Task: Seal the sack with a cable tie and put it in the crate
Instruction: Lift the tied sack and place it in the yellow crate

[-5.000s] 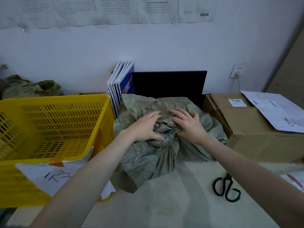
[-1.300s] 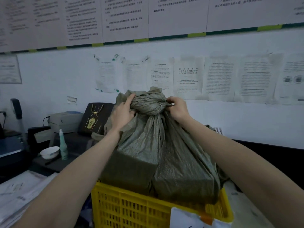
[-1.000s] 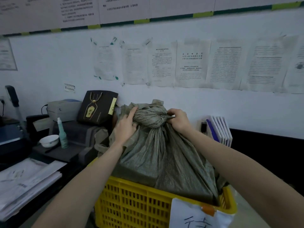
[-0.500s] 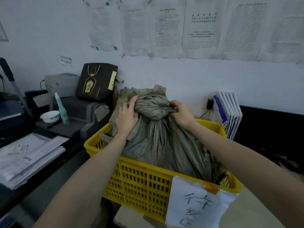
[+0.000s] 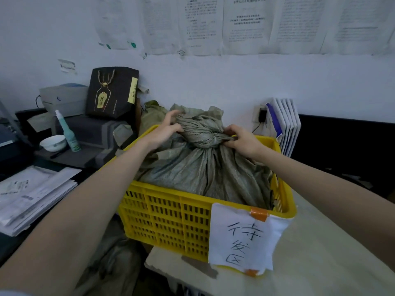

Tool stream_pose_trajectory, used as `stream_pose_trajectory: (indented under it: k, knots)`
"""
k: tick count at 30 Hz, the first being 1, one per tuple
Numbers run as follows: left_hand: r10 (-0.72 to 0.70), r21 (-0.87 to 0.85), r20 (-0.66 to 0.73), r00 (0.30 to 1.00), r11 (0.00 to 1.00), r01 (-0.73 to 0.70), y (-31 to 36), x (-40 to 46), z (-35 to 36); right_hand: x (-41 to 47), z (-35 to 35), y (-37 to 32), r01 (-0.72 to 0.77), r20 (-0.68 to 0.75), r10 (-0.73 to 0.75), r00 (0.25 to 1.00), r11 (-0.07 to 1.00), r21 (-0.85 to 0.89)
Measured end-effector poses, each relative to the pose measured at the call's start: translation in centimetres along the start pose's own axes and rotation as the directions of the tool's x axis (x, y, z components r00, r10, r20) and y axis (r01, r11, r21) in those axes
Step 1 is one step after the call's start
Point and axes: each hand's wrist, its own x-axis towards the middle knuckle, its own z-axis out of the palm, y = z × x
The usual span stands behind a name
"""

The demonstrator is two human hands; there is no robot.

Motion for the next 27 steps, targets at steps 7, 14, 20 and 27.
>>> stream_pose_trajectory:
  k: [7, 14, 20, 27]
  knots:
    - [-0.087, 0.084, -0.041, 0.995, 0.992, 0.090, 2.5, 0.5, 0.9, -1.9, -0.3, 0.1, 0.013, 0.140, -0.016, 0.990, 1.000, 0.021]
    - [-0.084, 0.355, -0.149, 0.985, 0.925, 0.133, 4.7, 2.7, 1.6, -2.9, -2.0, 0.9, 0.040, 0.124, -0.047, 0.991, 0.998, 0.057]
    - [0.245, 0.344, -0.178, 0.953, 0.923, -0.173, 6.5, 3.1, 2.4, -2.2, -5.7, 1.5, 0.042, -0.267, 0.012, 0.964, 0.980, 0.196]
    - [0.471, 0.168, -0.150, 0.870, 0.879, -0.447, 9.3, 2.7, 6.4, -1.0, -9.0, -0.8, -0.035, -0.118, 0.098, 0.988, 0.893, 0.449]
